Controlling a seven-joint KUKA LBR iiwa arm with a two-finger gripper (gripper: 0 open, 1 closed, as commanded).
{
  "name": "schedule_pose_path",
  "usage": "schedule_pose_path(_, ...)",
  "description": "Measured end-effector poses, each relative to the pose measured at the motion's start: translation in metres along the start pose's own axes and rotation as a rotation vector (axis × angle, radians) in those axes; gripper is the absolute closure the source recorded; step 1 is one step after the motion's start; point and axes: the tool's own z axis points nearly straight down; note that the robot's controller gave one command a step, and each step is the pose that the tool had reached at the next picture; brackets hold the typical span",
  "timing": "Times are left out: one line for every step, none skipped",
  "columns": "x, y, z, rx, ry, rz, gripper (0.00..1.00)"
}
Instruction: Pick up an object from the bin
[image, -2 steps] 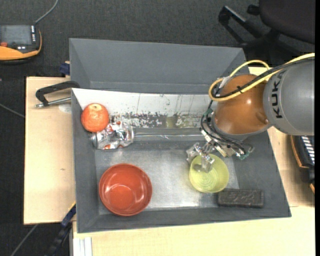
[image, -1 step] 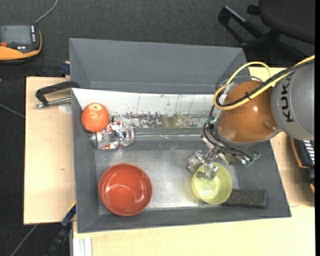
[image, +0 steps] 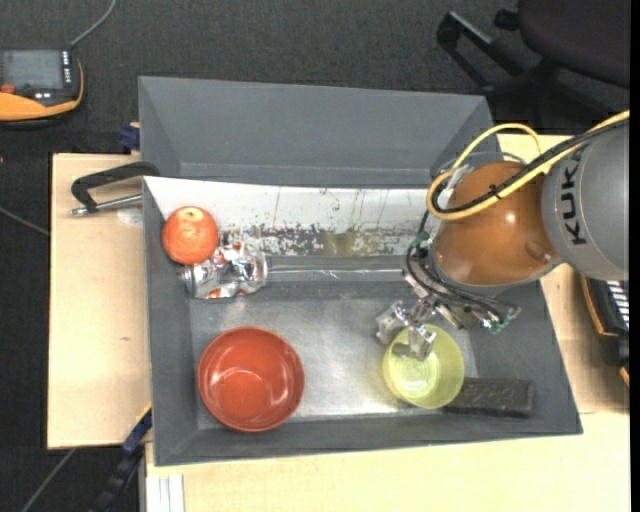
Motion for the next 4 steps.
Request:
schedule_pose_path(0.000,0.000,0.000,0.000,0.000,0.000,1.00)
schedule_pose_path(0.000,0.000,0.000,0.000,0.000,0.000,1.00)
schedule_pose_path(0.000,0.000,0.000,0.000,0.000,0.000,1.00)
schedule_pose_path(-0.035,0.042,-0.009,0.000,-0.007,-0.081,1.00)
